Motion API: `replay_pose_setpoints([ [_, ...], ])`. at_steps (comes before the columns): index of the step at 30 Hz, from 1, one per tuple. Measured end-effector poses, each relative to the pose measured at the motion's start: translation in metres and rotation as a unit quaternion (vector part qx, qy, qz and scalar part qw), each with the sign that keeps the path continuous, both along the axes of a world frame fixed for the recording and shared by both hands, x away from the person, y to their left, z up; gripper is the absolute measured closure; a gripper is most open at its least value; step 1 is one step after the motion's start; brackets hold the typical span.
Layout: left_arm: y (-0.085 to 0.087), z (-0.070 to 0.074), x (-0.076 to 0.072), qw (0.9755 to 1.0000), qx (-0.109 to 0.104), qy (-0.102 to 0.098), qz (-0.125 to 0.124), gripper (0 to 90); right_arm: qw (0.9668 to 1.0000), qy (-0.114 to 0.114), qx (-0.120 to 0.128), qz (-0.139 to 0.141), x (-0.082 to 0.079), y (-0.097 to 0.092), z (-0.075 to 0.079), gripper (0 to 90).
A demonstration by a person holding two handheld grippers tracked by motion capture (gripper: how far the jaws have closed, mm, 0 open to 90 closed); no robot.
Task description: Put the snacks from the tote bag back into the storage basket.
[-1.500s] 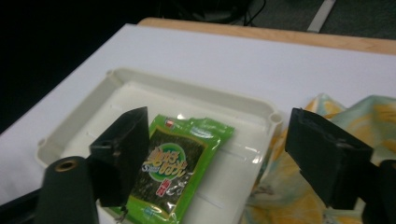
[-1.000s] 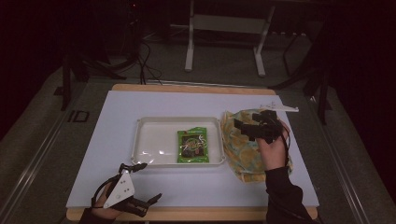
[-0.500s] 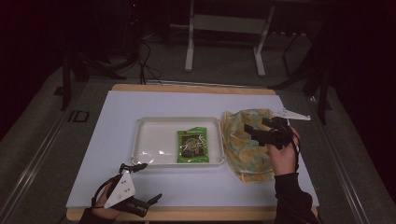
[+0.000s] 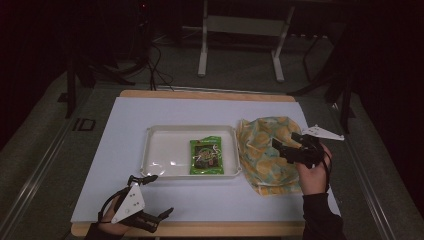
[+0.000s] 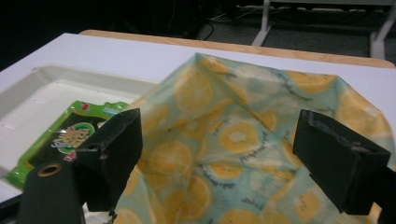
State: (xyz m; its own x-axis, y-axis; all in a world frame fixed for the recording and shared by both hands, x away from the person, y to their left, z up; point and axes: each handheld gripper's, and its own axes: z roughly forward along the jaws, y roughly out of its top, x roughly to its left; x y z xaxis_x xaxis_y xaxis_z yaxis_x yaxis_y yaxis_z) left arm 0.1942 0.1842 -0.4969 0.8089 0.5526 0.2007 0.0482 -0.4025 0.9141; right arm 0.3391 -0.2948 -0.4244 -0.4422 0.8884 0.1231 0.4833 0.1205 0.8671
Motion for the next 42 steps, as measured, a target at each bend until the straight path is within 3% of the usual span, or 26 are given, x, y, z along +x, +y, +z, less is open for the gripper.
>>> replay_pose_setpoints([
  [7, 0.000, 0.000, 0.000, 1.0000, -0.001, 0.000, 0.000, 0.5, 0.9997, -0.008, -0.017, -0.018, -0.009, -0.011, -0.012, 15.6],
  [25, 0.000, 0.000, 0.000, 1.0000, 0.000, 0.002, -0.003, 0.5, 0.9982, -0.032, -0.017, -0.047, -0.033, -0.026, -0.025, 14.1],
  [42, 0.000, 0.000, -0.001, 1.0000, -0.002, 0.003, -0.005, 0.5, 0.9965, -0.052, -0.015, -0.064, -0.034, -0.030, -0.029, 14.1],
])
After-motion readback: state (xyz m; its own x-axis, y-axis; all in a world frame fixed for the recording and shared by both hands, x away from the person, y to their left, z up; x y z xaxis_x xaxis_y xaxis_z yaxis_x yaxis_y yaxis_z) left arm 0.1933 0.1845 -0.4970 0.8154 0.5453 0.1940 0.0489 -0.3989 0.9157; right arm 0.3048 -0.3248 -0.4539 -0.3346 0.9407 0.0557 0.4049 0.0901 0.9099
